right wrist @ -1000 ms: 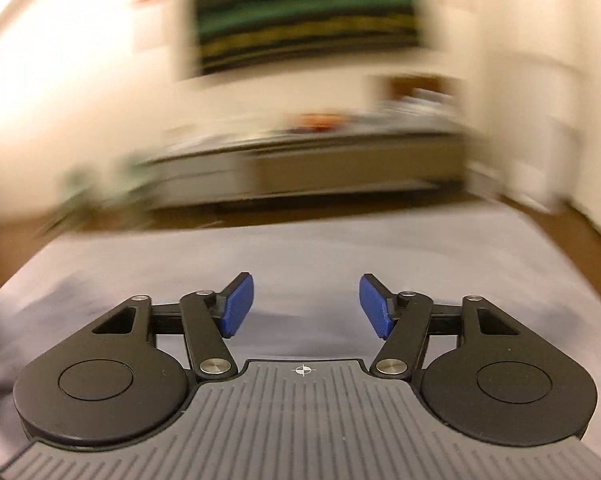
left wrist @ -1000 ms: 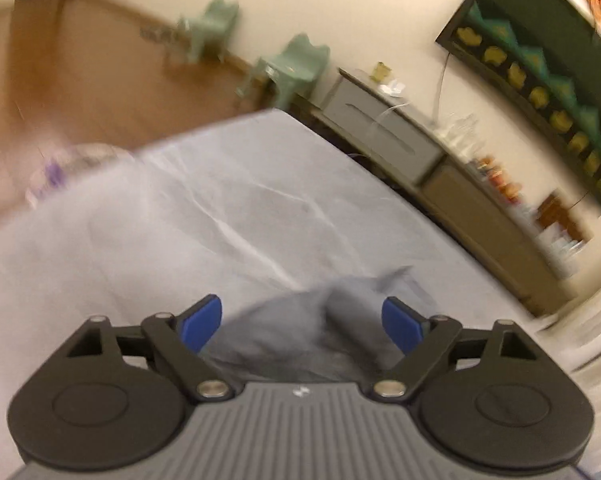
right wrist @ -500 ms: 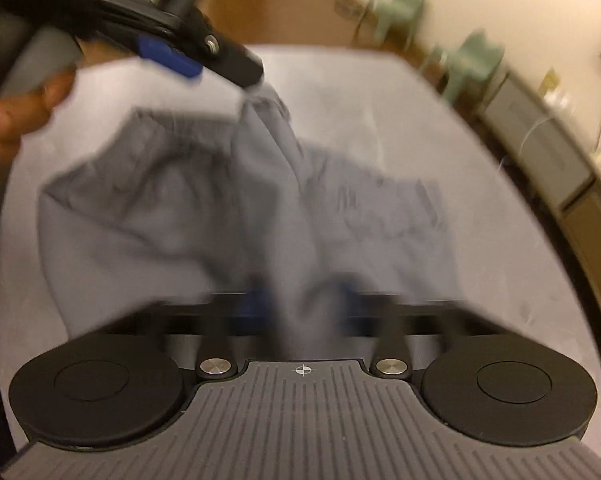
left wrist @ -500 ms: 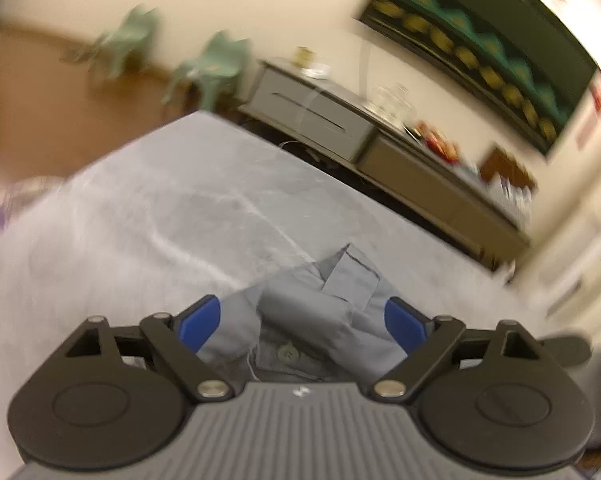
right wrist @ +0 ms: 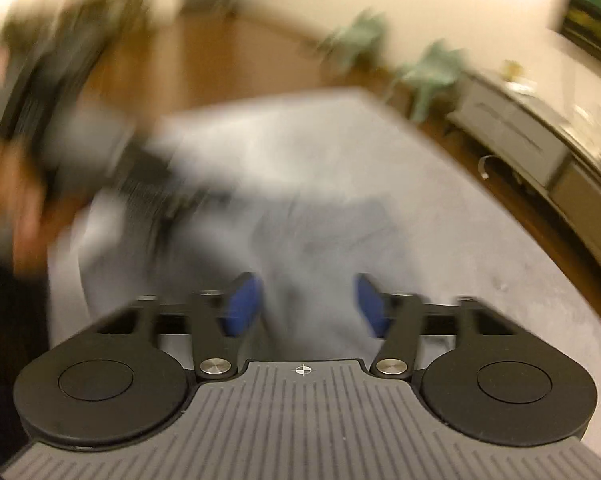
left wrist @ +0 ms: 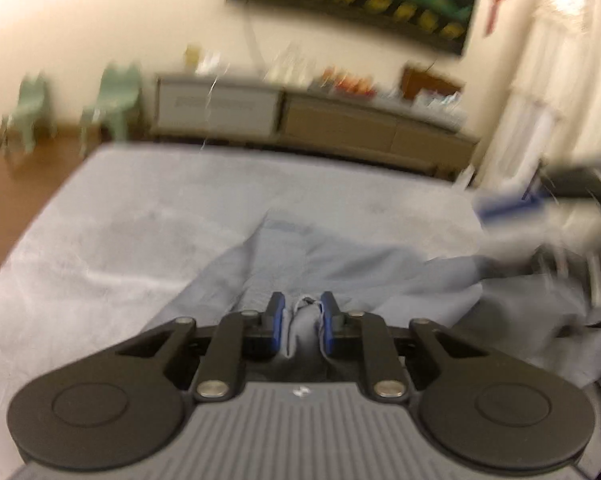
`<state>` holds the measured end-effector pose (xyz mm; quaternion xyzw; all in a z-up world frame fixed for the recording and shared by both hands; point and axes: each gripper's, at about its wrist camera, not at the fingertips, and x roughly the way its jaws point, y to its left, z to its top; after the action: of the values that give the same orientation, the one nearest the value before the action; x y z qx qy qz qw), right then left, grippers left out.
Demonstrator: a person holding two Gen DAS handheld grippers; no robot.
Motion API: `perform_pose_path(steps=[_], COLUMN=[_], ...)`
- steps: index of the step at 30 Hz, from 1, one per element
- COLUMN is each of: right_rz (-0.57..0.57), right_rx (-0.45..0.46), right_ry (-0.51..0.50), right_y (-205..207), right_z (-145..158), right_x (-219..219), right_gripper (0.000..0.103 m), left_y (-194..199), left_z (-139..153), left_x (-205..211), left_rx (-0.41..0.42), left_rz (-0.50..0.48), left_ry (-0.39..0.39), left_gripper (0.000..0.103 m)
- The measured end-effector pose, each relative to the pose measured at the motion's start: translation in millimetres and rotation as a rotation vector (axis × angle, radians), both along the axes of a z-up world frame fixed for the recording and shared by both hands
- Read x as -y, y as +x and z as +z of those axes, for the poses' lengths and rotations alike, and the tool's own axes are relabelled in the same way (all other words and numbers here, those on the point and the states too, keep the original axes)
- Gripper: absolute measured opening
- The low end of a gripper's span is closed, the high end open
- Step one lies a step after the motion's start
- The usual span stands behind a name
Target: Fold clothes
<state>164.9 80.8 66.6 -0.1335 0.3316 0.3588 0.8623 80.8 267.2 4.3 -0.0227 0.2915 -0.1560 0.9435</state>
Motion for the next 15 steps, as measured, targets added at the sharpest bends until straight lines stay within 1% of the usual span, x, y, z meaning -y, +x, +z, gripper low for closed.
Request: perform_pose_path(steps=[1,2,3,5,7,9,10,11,12,13,14,15], right_rz=[-0.043,-0.075,-0.096,-0.107,-0.091,-0.038,-0.008,0.011,0.023,0.036,0.048,0.061], right_rx=[-0.018,-0.035,-0.052,-0.087,-0.159,-0.226,-0.257,-0.255,-0.235,-0.214,-0.192,-0.171], right_ry=[0.065,0.101,0.099,0.022,-0.062,-0.160,-0.211,-0.280,-0.359,-0.438,-0.517,-0.596], right_y=[9.4,19.0,29.5,50.1,73.2,87.5,93.6,96.4,97.4,98.4,99.5,100.5], right_z=[10.9,17.8,20.9,17.1,7.2,-10.3,-19.8,-28.8,-37.5,-46.2,-54.9,-63.5], right_x=[2.8,2.4,-4.4,-32.8,-67.7,-100.0,-115.8,-124.0,-128.1,-132.2,-136.4,-140.5], right_gripper=[0.088,0.094,0.094,0.095,0.095,0.094,0.092,0.074,0.032,0.009,0.001,0.001], left_y=[-9.6,-20.5,-30.0,-39.9,-47.4,-47.2,-47.0,-46.7,-46.4,-44.4,-41.6,-38.7], left_z=[2.9,6.5,8.6,6.3,2.4,-2.4,-4.4,-5.6,-6.5,-7.3,-8.0,-8.6], left_x=[8.5,19.3,30.6,50.1,67.4,76.1,78.3,78.4,77.8,75.6,72.4,69.1], left_rx=[0.044,0.105,0.157,0.204,0.232,0.233,0.233,0.233,0.234,0.233,0.229,0.225], left_rz=[-0.028,-0.065,-0.105,-0.164,-0.210,-0.235,-0.245,-0.249,-0.251,-0.242,-0.226,-0.210], left_ry=[0.021,0.049,0.073,0.122,0.172,0.208,0.219,0.225,0.230,0.232,0.232,0.232], left_gripper=[0.018,0.018,0.018,0.018,0.018,0.018,0.018,0.018,0.018,0.018,0.018,0.018])
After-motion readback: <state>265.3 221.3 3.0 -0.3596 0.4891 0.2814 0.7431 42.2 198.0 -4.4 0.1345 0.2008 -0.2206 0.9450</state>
